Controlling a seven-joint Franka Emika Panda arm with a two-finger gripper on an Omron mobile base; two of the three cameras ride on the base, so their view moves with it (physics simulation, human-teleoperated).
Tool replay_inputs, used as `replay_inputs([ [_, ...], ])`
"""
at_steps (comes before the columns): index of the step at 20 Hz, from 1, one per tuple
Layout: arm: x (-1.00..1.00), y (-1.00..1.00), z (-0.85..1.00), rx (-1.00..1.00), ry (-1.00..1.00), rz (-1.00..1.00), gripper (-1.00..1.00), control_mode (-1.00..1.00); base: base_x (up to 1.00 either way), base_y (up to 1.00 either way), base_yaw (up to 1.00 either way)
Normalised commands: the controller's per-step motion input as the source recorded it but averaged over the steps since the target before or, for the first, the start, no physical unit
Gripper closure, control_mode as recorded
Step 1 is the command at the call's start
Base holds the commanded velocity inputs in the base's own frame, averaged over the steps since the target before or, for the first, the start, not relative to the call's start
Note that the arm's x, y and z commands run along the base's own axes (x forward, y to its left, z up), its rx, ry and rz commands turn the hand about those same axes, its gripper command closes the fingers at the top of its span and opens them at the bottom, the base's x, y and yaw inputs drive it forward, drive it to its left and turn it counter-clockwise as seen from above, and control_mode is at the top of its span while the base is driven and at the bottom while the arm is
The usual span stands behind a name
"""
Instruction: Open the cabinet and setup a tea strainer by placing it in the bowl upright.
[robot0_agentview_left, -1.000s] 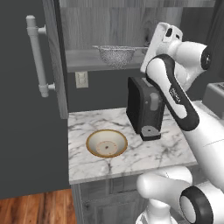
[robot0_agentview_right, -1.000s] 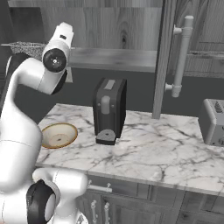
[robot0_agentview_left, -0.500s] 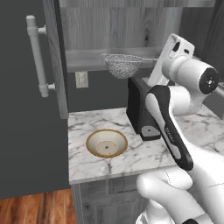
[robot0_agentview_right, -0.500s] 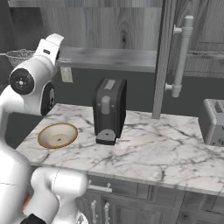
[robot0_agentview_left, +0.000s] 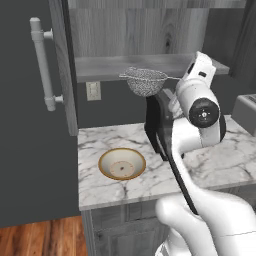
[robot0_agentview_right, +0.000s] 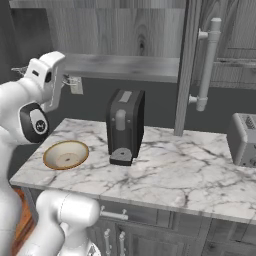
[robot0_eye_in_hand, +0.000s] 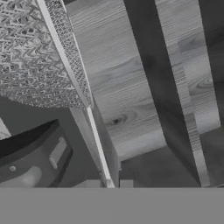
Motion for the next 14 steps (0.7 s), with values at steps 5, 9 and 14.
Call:
replay_inputs([
  [5,-0.51,-0.02,-0.03,-0.01,0.0,-0.14,1.0,-1.0,0.0,0.0,0.0],
  [9,-0.58,0.1,-0.05,0.0,0.0,-0.08,1.0,-1.0,0.0,0.0,0.0],
  [14,-0.3,0.06,-0.07,0.0,0.0,-0.16,1.0,-1.0,0.0,0.0,0.0],
])
